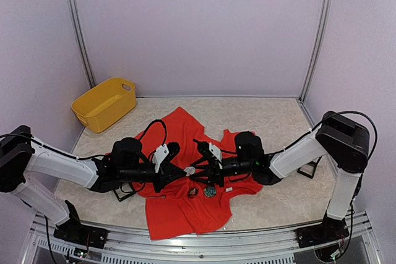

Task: Pin the brooch onto the clothing

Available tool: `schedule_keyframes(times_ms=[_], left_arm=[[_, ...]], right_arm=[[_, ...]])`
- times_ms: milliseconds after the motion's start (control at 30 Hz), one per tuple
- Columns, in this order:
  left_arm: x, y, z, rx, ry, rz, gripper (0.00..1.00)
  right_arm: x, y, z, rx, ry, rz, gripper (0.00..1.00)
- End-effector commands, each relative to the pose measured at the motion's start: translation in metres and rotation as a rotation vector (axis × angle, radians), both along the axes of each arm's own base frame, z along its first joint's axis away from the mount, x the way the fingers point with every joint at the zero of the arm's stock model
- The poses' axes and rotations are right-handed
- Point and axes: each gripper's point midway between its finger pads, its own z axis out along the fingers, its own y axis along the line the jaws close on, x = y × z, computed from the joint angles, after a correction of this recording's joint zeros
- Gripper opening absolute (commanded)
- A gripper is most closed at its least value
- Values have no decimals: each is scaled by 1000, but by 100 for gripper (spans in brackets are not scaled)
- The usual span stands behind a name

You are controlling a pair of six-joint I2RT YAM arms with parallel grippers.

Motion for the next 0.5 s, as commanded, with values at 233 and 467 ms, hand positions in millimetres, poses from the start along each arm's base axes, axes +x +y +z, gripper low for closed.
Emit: schedule_keyframes(times_ms=[233, 467], left_arm=[[0, -2, 9, -26, -25, -17, 0], [-3, -3, 8, -20, -23, -30, 0]], right_arm=[[10, 13, 3, 26, 28, -29, 37], [16, 14, 4, 27, 68, -54, 30]])
